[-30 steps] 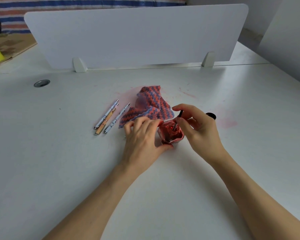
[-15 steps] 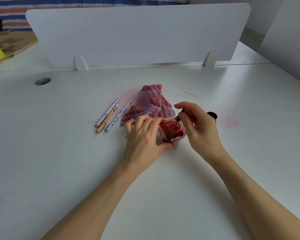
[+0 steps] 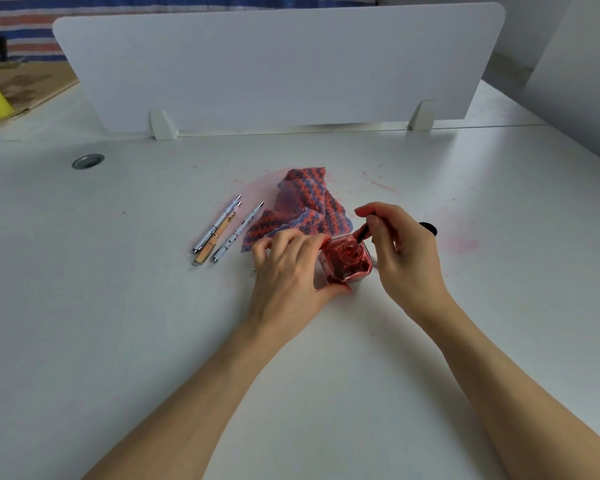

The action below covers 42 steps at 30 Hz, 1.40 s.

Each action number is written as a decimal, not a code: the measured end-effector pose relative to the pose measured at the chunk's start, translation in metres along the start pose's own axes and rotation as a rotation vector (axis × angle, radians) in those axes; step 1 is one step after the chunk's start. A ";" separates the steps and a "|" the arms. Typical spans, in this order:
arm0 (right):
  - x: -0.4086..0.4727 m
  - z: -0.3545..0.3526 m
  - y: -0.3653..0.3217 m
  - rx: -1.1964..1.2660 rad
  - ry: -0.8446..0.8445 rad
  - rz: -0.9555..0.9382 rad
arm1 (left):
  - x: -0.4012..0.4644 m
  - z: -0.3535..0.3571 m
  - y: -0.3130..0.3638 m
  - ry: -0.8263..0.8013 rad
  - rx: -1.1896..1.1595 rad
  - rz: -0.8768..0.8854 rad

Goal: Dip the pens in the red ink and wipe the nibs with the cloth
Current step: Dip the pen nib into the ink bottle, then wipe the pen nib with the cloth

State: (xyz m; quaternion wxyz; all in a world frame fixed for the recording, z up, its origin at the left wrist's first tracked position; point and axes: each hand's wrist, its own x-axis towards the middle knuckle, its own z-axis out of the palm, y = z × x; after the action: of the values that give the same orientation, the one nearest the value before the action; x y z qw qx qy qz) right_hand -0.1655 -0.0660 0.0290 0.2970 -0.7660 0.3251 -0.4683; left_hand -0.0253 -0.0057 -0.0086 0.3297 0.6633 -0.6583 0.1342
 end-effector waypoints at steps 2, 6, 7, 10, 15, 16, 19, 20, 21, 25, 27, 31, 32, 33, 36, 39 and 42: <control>0.000 0.000 0.000 -0.004 -0.005 0.008 | 0.000 0.001 0.000 -0.004 -0.004 -0.001; 0.003 -0.001 0.001 0.026 0.003 -0.002 | 0.001 0.001 0.000 -0.005 -0.010 -0.019; 0.005 -0.002 0.001 0.039 0.021 -0.021 | 0.001 0.001 -0.001 -0.004 -0.007 -0.025; 0.010 -0.003 0.000 0.034 0.089 -0.090 | 0.000 0.004 -0.002 -0.013 -0.002 -0.029; 0.015 -0.002 0.002 0.021 0.171 -0.161 | -0.002 0.005 -0.002 -0.022 0.041 -0.066; 0.017 -0.002 0.001 0.028 0.198 -0.162 | -0.002 0.004 -0.002 -0.007 0.052 -0.062; 0.025 -0.002 -0.002 0.049 0.270 -0.145 | -0.002 -0.001 0.001 0.050 0.039 -0.080; 0.028 -0.002 -0.004 0.064 0.286 -0.124 | -0.001 -0.003 0.001 0.070 0.015 -0.103; 0.031 -0.002 -0.004 0.088 0.302 -0.093 | -0.001 -0.005 0.001 0.092 -0.011 -0.128; 0.043 -0.005 -0.001 0.200 0.361 0.043 | 0.005 -0.007 -0.013 0.184 -0.005 -0.252; 0.047 -0.005 0.001 0.228 0.352 0.086 | 0.008 -0.005 -0.022 0.152 0.028 -0.322; 0.051 -0.001 0.003 0.234 0.307 0.129 | 0.016 -0.003 -0.029 0.126 0.057 -0.327; 0.052 0.001 0.004 0.235 0.299 0.136 | 0.019 -0.003 -0.029 0.131 0.056 -0.311; 0.053 0.001 0.004 0.235 0.293 0.139 | 0.023 -0.003 -0.029 0.136 0.041 -0.297; 0.056 0.002 0.004 0.213 0.269 0.126 | 0.035 -0.006 -0.025 0.173 -0.074 -0.244; 0.057 0.004 0.004 0.169 0.243 0.090 | 0.044 -0.008 -0.020 0.230 -0.156 -0.208; 0.058 0.007 0.003 0.138 0.226 0.061 | 0.046 -0.005 -0.016 0.240 -0.224 -0.181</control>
State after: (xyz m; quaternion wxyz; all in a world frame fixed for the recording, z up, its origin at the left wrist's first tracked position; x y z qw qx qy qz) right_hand -0.1398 -0.1119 0.0542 0.3246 -0.6760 0.3466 -0.5636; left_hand -0.0040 -0.0405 0.0193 0.4883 0.6581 -0.5628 0.1082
